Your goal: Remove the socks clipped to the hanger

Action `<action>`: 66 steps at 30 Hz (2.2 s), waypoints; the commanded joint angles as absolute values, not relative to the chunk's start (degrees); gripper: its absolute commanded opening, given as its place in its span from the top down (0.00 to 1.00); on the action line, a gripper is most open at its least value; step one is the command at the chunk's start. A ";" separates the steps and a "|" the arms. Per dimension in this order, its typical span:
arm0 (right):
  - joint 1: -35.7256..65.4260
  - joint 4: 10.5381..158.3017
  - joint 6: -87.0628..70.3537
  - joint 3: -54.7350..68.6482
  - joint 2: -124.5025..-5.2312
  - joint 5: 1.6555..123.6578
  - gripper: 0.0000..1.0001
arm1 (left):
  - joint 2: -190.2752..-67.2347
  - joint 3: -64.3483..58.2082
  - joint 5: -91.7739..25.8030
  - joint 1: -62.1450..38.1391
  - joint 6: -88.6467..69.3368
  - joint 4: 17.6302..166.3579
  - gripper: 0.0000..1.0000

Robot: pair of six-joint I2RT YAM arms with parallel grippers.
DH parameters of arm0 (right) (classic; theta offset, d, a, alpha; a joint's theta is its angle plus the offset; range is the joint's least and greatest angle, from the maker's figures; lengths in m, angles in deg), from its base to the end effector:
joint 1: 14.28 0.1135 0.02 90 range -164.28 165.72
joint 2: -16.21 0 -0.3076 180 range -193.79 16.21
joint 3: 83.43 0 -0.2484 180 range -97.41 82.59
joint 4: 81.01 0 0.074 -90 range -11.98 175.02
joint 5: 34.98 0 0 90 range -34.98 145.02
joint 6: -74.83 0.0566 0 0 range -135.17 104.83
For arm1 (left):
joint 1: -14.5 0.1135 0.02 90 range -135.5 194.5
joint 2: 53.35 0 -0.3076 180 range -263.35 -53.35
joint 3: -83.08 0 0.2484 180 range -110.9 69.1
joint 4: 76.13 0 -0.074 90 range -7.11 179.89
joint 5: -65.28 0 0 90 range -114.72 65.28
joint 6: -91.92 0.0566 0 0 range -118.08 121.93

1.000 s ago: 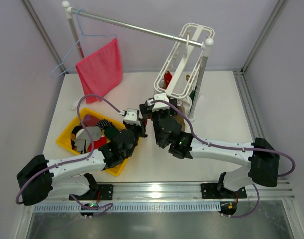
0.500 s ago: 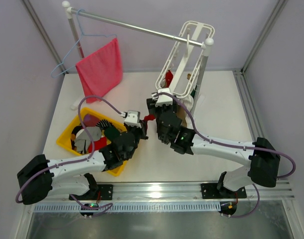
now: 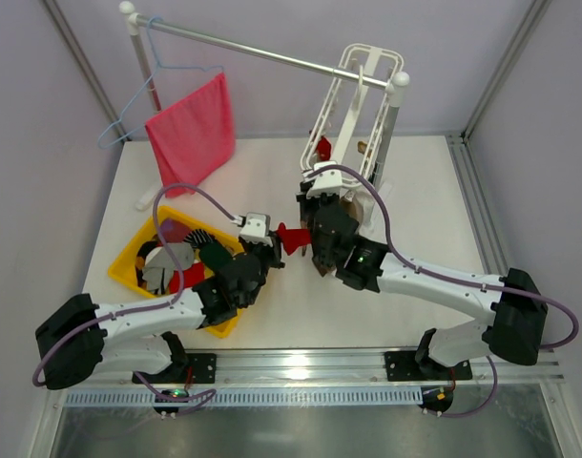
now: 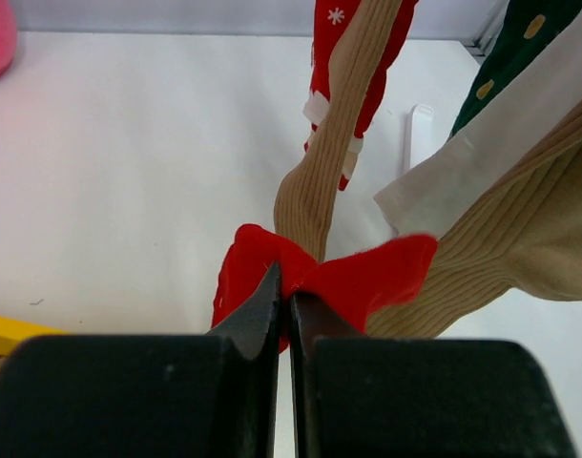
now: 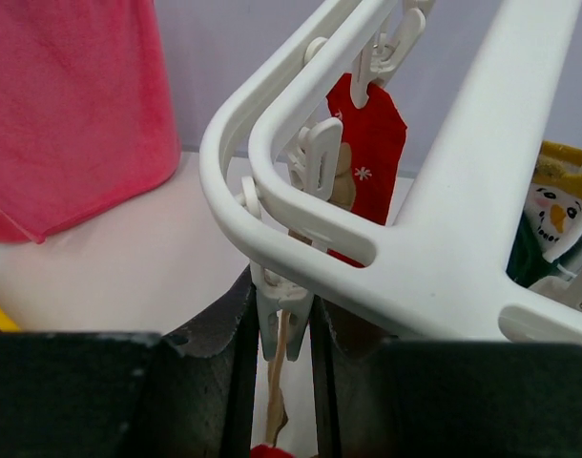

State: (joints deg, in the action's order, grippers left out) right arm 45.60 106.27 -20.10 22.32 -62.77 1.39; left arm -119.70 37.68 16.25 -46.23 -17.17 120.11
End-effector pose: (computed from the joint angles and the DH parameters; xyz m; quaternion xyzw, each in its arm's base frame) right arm 0.1981 0.2506 0.3997 -0.0553 0.6955 0.0209 0.7161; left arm 0.1521 -0.1955 0.2969 0.0233 0.7283 -0.2097 0.6519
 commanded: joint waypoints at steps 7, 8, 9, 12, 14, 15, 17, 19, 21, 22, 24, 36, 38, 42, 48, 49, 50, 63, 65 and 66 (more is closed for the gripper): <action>45.58 107.60 -17.89 20.71 -60.16 3.42 0.92 | -121.11 37.55 18.78 -46.50 -17.32 123.38 1.00; 45.58 107.60 -17.81 20.72 -60.16 3.42 0.91 | -121.11 37.46 18.87 -46.50 -17.15 123.38 1.00; 45.58 107.60 -17.81 20.89 -60.08 3.42 0.90 | -121.29 37.55 18.87 -46.50 -17.15 123.29 1.00; 45.49 107.43 -17.81 21.15 -59.73 4.64 0.75 | -121.29 37.28 19.39 -46.50 -17.41 123.20 1.00; 45.49 106.82 -17.72 21.33 -59.11 6.23 0.61 | -121.38 37.46 20.18 -46.41 -17.85 123.37 1.00; 45.58 106.55 -17.72 21.42 -58.93 7.54 0.54 | -121.55 37.55 20.27 -46.15 -17.68 123.55 1.00; 45.58 105.58 -17.63 21.33 -58.41 8.87 0.32 | -121.55 37.55 20.28 -45.54 -17.85 122.77 1.00; 45.58 105.06 -18.41 21.51 -57.97 10.62 0.23 | -120.33 37.19 19.93 -43.79 -19.68 121.01 1.00; 45.58 105.05 -20.26 21.68 -57.96 11.59 0.15 | -118.66 37.46 18.53 -41.85 -22.06 117.33 1.00; 45.58 105.14 -21.05 21.68 -57.97 11.25 0.12 | -117.78 37.63 17.82 -39.06 -26.42 115.49 1.00; 45.58 105.58 -22.37 21.94 -57.62 9.76 0.09 | -114.97 38.59 13.97 -32.31 -30.66 109.51 1.00; 44.96 110.41 -25.19 23.88 -56.03 10.54 0.00 | -99.94 39.30 16.06 -13.73 -35.25 90.42 1.00; 44.79 110.50 -25.10 24.14 -55.77 10.54 0.00 | -99.14 39.83 16.93 -11.97 -34.99 88.41 1.00; 44.35 110.94 -24.58 25.63 -54.54 10.72 0.00 | -100.89 42.11 15.30 -1.46 -35.42 88.05 1.00; 43.12 111.21 -22.90 27.13 -53.39 12.39 0.00 | -107.75 41.77 6.65 7.03 -36.75 89.63 1.00; 42.85 110.95 -22.82 27.13 -53.48 12.48 0.00 | -108.54 41.68 6.65 7.03 -36.66 91.28 1.00; 42.77 110.86 -22.73 27.13 -53.48 12.48 0.00 | -109.85 41.50 6.65 7.03 -36.83 91.47 1.00; 41.71 110.68 -21.15 27.66 -54.10 13.27 0.00 | -110.57 42.64 7.70 7.03 -38.68 90.77 0.00; 41.71 110.59 -20.97 27.75 -54.19 14.32 0.00 | -110.22 42.64 8.23 7.03 -38.86 90.15 0.00; 41.71 110.50 -20.80 27.57 -54.10 14.67 0.00 | -110.04 42.82 8.58 7.03 -39.20 90.07 0.00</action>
